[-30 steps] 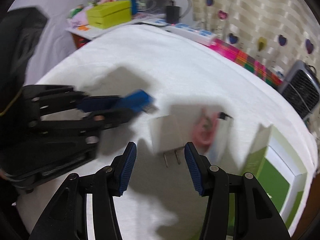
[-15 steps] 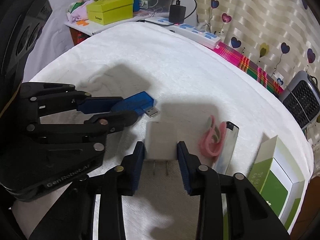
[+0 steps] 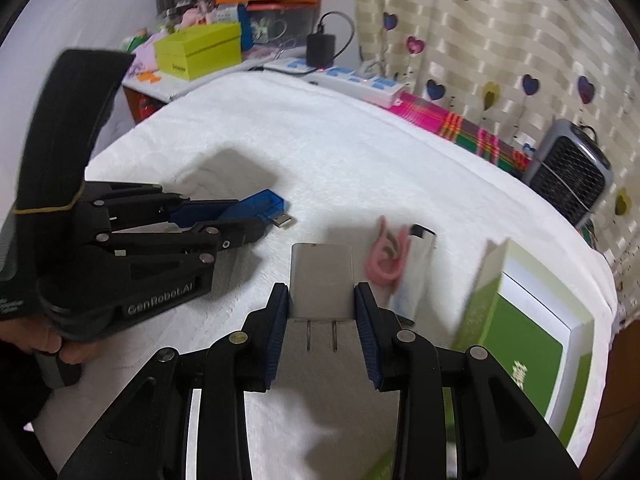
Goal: Organize rigid objects
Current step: 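Lift the blue USB stick with the left gripper while the right gripper approaches the white charger, then grasp the white charger with the right gripper while the left gripper holds the USB stick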
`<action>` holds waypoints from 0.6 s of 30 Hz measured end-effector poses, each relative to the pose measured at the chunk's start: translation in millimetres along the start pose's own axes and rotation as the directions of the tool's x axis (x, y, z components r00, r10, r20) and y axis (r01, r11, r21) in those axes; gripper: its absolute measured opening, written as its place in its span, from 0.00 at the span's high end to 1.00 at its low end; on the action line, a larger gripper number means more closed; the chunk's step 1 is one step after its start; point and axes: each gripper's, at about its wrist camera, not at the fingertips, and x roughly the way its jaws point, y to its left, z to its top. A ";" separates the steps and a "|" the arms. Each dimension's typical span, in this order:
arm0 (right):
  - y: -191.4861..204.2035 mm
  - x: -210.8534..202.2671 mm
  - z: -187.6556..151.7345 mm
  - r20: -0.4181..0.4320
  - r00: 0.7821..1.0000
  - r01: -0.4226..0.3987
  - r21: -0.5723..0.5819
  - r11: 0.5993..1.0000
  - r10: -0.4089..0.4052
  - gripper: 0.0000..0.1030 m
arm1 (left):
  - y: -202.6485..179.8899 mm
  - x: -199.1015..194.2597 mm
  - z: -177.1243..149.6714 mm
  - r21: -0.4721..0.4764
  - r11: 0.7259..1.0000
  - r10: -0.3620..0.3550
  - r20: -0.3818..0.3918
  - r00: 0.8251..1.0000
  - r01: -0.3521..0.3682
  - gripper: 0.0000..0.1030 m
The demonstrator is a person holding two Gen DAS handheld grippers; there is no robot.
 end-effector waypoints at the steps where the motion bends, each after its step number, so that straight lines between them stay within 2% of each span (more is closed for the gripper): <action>1: -2.0 -4.3 -2.8 0.011 1.000 0.002 0.016 1.000 -0.002 0.66 | -1.8 -2.0 0.3 0.004 1.000 -0.003 0.007 1.000 0.003 0.80; 8: -10.1 -21.6 -14.3 0.056 0.998 0.004 0.089 0.996 -0.009 0.66 | -11.2 -13.9 0.6 0.030 0.999 -0.034 0.041 0.999 0.033 0.80; 18: -11.6 -43.1 -27.3 0.116 0.993 0.000 0.156 0.988 -0.018 0.66 | -22.0 -30.1 3.1 0.045 0.999 -0.003 0.086 0.996 -0.001 0.80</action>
